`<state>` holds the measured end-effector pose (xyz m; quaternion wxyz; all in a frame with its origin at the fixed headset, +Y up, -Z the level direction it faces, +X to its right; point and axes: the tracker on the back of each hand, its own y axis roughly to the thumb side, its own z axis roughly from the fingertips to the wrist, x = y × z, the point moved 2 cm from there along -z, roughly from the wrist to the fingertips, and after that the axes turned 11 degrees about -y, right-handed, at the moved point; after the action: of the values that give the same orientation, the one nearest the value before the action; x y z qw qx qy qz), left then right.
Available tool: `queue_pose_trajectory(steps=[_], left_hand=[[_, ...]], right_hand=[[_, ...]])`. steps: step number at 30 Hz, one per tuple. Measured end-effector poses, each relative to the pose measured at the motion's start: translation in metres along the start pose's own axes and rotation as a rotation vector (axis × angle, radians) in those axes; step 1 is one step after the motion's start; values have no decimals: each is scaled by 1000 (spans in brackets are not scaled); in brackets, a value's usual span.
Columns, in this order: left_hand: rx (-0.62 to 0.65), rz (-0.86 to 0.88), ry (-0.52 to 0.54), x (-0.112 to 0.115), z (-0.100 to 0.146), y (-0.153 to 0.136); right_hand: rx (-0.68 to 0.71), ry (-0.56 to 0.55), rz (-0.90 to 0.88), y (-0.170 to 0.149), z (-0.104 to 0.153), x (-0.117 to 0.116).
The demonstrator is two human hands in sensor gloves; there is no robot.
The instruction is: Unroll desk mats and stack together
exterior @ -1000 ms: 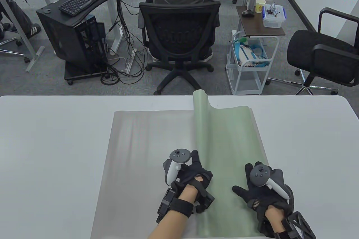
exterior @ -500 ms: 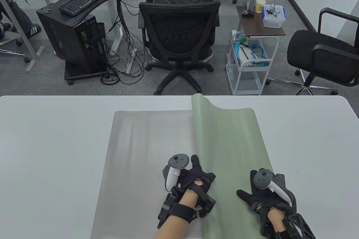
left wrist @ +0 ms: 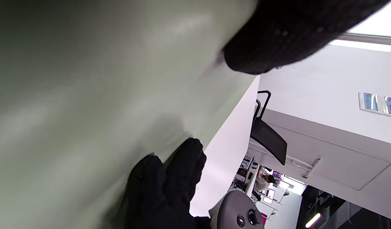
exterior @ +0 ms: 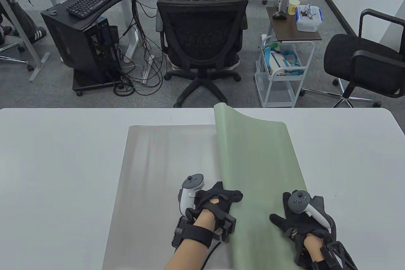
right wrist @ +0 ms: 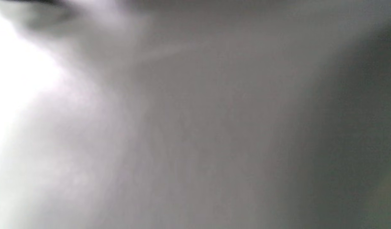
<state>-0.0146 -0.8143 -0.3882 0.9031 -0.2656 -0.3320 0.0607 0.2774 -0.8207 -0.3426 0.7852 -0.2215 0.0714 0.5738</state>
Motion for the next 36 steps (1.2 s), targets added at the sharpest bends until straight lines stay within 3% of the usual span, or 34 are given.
queue_pose_trajectory(steps=[9, 12, 15, 22, 31, 36], left_hand=[[94, 45, -87, 2, -3, -6], [133, 155, -133, -3, 4, -13], [171, 159, -178, -6, 14, -4], [154, 205, -116, -15, 16, -8], [204, 307, -222, -7, 13, -7], [183, 256, -144, -18, 21, -5]], right_hand=[[-6, 1, 30, 1, 0, 1], [-7, -2, 24, 0, 0, 1], [-11, 0, 37, 1, 0, 1], [-21, 2, 16, 1, -1, 1], [-29, -14, 60, 3, -2, 0], [-29, -15, 59, 3, -2, 0]])
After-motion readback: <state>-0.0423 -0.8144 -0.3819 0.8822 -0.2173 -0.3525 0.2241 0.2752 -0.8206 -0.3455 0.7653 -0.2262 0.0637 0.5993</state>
